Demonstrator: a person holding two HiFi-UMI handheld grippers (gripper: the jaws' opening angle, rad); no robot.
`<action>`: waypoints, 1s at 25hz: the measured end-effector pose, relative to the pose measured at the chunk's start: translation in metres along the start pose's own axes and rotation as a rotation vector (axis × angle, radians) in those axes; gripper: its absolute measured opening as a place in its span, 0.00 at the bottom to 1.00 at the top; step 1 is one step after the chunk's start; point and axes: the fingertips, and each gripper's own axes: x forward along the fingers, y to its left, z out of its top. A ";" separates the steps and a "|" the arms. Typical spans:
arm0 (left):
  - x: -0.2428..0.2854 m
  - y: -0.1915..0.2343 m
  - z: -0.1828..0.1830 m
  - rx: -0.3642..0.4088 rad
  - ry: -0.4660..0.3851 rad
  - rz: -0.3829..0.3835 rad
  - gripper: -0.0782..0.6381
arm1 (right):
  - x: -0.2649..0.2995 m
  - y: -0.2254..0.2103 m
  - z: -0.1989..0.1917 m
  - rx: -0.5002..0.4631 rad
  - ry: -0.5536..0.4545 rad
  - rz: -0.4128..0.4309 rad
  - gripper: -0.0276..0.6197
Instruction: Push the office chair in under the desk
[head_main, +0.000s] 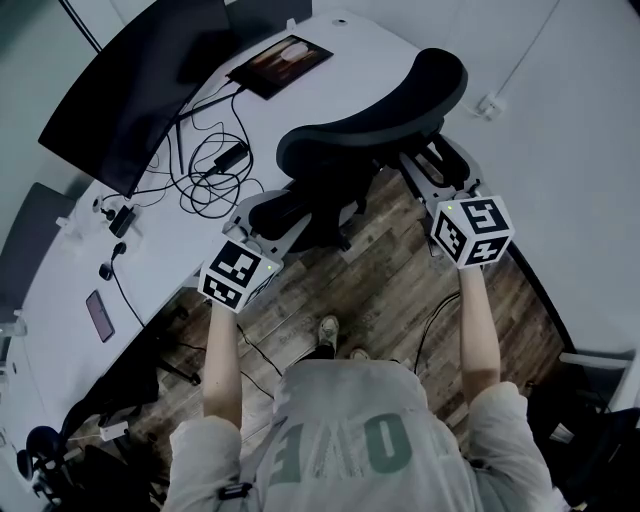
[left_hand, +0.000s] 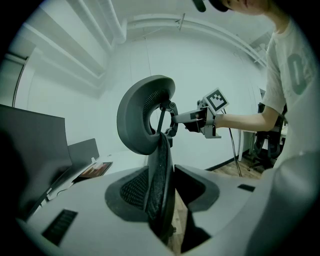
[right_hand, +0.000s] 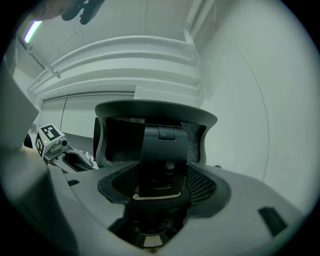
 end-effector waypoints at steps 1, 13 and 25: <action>0.000 0.000 0.000 -0.001 0.003 0.001 0.35 | 0.000 0.000 0.000 -0.001 0.001 0.000 0.49; 0.003 0.003 -0.004 -0.024 0.037 0.051 0.37 | 0.002 0.001 -0.002 -0.061 -0.018 0.005 0.49; -0.052 0.008 0.081 0.004 -0.247 0.332 0.42 | -0.054 0.013 0.075 -0.219 -0.194 -0.079 0.49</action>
